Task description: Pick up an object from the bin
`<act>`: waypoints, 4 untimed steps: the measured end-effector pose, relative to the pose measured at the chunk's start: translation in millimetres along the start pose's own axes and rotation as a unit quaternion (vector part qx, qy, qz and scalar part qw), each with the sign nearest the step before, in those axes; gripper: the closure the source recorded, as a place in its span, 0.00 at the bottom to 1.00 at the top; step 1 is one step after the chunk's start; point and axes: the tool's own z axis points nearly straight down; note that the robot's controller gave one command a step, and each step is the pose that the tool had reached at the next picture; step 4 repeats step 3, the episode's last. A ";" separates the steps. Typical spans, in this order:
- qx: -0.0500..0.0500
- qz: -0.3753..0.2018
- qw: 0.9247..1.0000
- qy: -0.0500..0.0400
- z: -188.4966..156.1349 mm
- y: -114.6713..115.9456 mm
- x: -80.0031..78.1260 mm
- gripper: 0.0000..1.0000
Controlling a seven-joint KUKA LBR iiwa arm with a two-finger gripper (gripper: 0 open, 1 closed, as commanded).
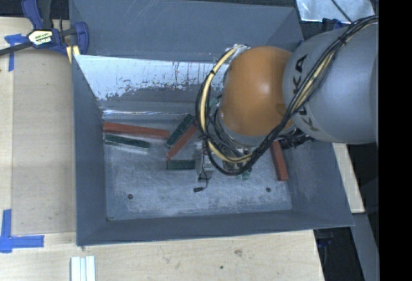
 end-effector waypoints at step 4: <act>0.000 -0.024 1.000 -0.001 -42.6 21.7 -31.2 1.00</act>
Offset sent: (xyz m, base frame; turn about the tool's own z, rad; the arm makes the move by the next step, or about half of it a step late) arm 0.0312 0.0205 0.0425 -0.0465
